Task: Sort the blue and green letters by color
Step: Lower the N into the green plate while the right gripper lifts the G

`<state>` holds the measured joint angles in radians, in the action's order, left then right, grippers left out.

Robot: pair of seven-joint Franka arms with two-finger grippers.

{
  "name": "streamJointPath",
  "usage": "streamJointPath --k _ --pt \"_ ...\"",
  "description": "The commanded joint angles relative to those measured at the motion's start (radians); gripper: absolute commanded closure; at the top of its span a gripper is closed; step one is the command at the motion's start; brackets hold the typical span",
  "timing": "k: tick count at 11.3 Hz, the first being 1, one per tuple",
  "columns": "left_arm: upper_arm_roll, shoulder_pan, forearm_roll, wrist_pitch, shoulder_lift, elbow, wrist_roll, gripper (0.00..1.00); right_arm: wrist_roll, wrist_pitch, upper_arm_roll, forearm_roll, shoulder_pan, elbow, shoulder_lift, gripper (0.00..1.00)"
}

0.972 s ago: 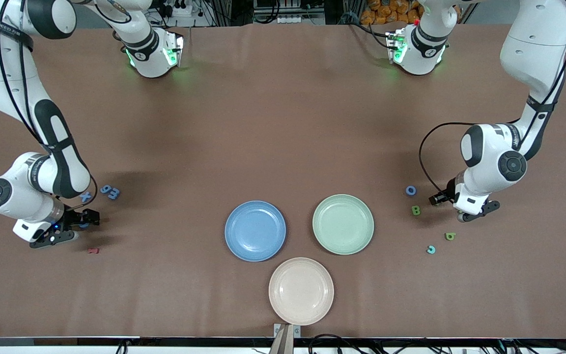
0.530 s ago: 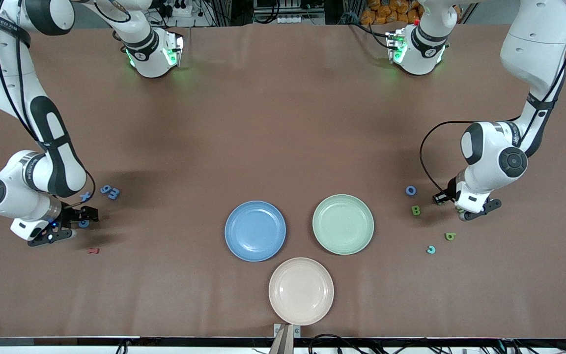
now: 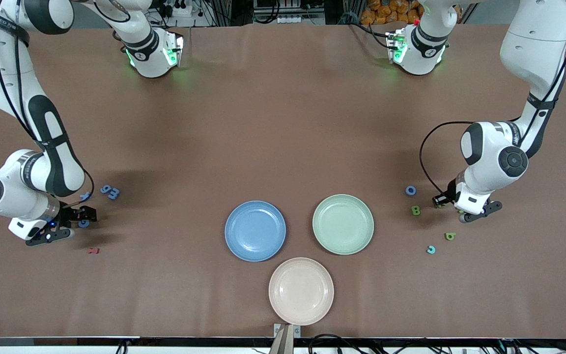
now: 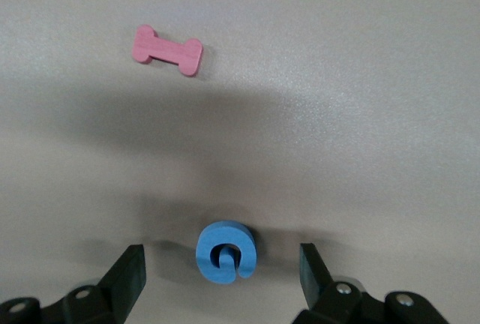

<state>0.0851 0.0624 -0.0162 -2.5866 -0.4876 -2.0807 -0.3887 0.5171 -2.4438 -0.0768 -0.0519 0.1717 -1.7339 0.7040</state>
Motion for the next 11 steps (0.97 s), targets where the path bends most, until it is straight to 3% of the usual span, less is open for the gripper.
streamJointPath --k 1,2,6,11 --pt "-0.005 -0.055 -0.041 0.11 0.06 0.051 -0.025 0.99 0.023 0.002 0.012 -0.011 0.023 -0.022 -0.017 0.86" --pt "-0.007 -0.088 -0.041 0.123 0.06 0.069 -0.028 0.99 0.024 0.002 0.018 -0.011 0.029 -0.023 -0.017 1.0" --pt "-0.01 -0.235 -0.039 0.144 0.04 0.157 -0.169 0.99 0.043 0.003 0.022 -0.011 0.032 -0.019 -0.02 1.0" --pt "-0.007 -0.4 -0.028 0.151 -0.089 0.339 -0.369 0.99 0.032 0.041 0.061 -0.011 0.025 0.026 -0.041 1.0"
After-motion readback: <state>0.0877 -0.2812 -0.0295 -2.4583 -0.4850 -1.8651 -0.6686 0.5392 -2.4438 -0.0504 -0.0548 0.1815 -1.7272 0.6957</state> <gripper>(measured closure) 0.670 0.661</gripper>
